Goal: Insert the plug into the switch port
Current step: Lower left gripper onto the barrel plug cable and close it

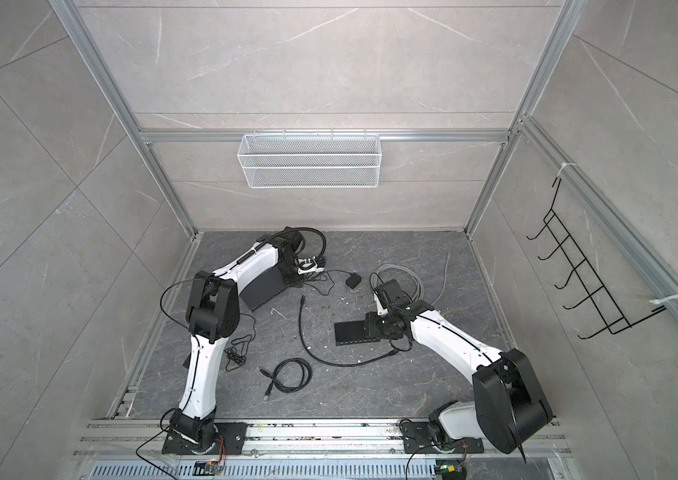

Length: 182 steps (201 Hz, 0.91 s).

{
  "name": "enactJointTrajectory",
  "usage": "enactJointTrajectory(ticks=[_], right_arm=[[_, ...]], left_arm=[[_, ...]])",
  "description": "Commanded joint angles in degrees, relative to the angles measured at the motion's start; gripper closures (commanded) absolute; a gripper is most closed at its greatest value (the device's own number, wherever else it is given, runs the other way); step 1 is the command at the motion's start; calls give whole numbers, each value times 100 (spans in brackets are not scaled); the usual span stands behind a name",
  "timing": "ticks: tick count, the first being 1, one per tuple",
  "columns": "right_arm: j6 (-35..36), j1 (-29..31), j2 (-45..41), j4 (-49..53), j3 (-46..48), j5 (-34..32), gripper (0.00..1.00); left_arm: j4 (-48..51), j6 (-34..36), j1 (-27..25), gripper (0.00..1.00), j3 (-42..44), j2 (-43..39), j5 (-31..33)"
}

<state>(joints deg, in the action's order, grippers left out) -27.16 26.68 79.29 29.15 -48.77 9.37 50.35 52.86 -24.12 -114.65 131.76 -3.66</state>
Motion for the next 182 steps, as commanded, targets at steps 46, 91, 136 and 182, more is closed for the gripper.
enactJointTrajectory(ticks=[46,91,136,182], right_arm=[[171,39,-2,281,-227,13,46],[202,35,82,306,-236,-11,46],[202,39,192,252,-239,14,47],[246,44,175,306,-279,12,49]], left_arm=[[852,331,164,58,-1114,712,-228],[1164,383,301,58,-1209,853,-482],[1328,374,313,61,-1174,1024,-591],[1226,335,311,64,-1140,1088,-632]])
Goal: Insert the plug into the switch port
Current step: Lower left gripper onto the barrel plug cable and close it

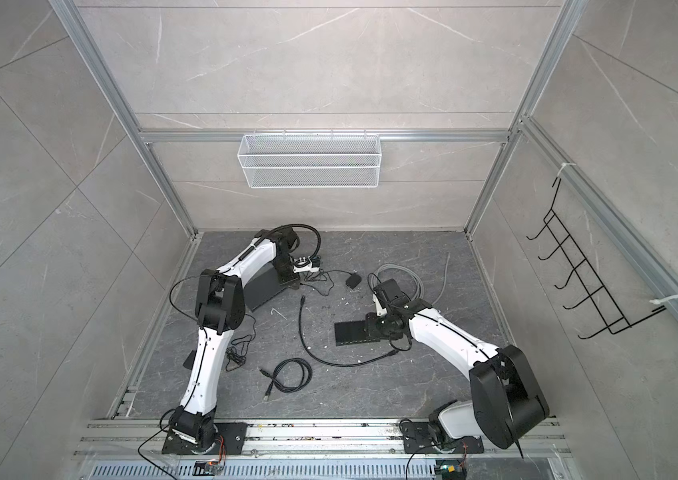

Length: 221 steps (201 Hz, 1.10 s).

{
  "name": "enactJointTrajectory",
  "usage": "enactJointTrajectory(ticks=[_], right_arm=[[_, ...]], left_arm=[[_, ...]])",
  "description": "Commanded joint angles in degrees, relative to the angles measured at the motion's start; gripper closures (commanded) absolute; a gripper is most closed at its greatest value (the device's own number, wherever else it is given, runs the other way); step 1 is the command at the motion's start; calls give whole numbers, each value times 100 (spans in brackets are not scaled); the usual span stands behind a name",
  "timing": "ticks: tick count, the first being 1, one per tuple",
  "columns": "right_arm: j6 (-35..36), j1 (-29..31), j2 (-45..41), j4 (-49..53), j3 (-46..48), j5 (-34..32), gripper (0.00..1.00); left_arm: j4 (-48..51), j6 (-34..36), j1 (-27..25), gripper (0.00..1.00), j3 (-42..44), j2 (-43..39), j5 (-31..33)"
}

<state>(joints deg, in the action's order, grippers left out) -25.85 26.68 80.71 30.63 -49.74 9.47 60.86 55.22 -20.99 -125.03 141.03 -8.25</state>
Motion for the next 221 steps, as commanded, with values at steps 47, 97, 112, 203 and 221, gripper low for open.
enactJointTrajectory(ticks=[47,97,112,203,221], right_arm=[[106,37,102,99,-180,45,50],[141,39,86,120,-191,86,51],[150,42,68,135,-178,81,51],[178,39,68,108,-155,119,51],[202,42,59,133,-159,116,51]], left_arm=[[88,101,-11,70,-105,4,-313],[-305,77,-36,64,33,182,-107],[-660,93,-62,62,322,66,-24],[-760,83,-66,63,419,-112,-149],[-570,125,-46,63,396,-68,-100]])
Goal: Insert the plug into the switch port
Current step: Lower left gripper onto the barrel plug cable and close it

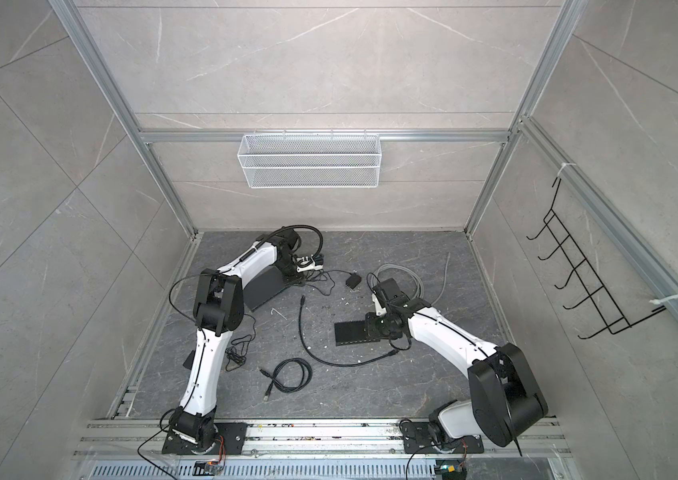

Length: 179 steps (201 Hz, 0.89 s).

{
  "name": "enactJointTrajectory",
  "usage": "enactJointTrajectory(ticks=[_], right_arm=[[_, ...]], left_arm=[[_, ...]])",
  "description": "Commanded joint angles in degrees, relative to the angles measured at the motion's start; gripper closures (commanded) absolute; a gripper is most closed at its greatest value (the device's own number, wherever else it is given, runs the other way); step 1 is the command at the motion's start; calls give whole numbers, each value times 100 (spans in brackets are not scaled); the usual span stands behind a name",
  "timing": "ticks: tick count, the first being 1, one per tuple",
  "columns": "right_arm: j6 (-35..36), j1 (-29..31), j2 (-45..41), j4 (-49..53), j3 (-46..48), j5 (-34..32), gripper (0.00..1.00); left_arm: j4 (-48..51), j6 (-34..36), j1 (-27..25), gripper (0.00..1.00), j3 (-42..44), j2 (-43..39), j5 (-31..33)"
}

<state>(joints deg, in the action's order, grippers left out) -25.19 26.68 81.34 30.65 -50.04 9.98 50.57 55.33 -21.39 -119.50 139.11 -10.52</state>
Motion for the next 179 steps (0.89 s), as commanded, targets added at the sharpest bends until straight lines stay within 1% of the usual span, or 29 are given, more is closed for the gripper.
enactJointTrajectory(ticks=[1,44,88,112,123,132,141,153,179], right_arm=[[137,41,-4,128,-129,66,51],[129,39,38,90,-123,92,51],[128,39,31,88,-107,111,53],[161,39,47,89,-113,112,53],[189,33,90,66,-145,110,53],[213,37,131,59,-190,121,53],[240,39,170,61,-235,127,54],[251,39,204,41,-280,144,53],[252,39,233,12,-303,194,54]], left_arm=[[470,112,-6,63,-154,125,124],[753,146,56,68,-154,124,140],[834,128,63,78,-152,231,104],[884,75,64,81,-82,173,144],[849,49,56,80,6,99,130],[752,26,56,72,110,13,161],[638,7,56,69,228,-79,209],[524,12,64,67,344,-191,261],[558,72,74,68,312,-206,317]])
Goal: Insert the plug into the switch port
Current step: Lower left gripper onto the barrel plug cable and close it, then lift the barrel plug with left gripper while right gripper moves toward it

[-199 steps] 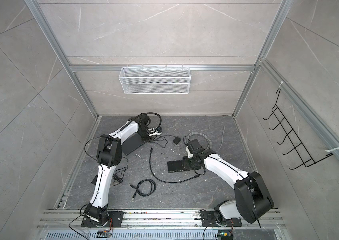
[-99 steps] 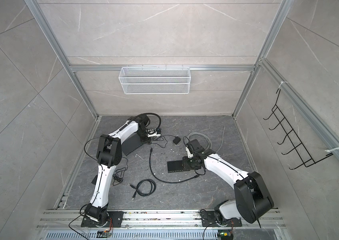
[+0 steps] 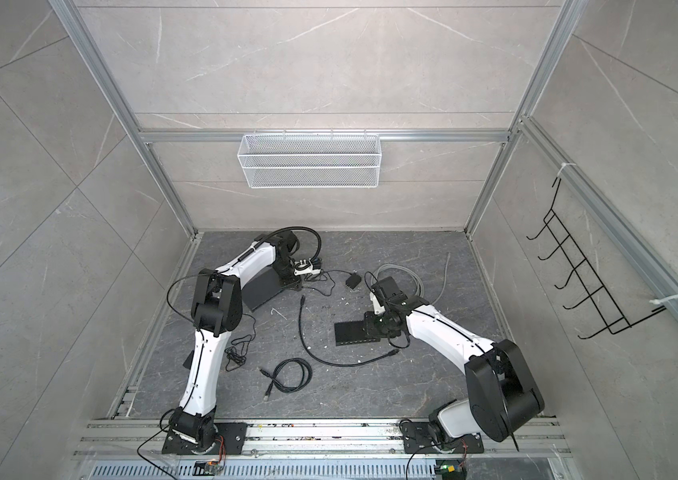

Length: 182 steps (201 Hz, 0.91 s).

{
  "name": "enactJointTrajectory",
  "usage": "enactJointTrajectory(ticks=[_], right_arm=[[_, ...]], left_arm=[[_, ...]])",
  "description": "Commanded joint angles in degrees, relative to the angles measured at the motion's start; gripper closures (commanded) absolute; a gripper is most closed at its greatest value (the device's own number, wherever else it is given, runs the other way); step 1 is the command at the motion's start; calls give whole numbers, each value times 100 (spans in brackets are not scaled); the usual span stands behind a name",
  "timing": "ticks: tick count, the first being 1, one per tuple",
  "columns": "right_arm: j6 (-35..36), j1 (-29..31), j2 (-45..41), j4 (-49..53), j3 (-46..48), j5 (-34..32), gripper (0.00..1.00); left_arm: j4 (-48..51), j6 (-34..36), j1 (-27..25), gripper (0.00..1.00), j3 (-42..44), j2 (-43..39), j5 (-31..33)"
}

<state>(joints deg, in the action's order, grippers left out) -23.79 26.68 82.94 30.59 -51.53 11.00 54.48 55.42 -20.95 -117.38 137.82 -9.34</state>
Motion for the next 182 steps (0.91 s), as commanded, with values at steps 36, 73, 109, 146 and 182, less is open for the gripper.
enactJointTrajectory(ticks=[36,73,109,146,182], right_arm=[[103,39,12,25,-81,95,54],[119,39,-14,71,-114,95,54],[217,35,11,140,-209,52,55],[191,40,38,102,-203,78,55],[256,42,5,107,-207,101,56]], left_arm=[[281,83,47,73,57,82,176],[317,35,51,78,151,101,248],[242,34,98,79,328,-56,280],[243,70,126,82,360,-46,275],[265,39,126,91,392,-18,236]])
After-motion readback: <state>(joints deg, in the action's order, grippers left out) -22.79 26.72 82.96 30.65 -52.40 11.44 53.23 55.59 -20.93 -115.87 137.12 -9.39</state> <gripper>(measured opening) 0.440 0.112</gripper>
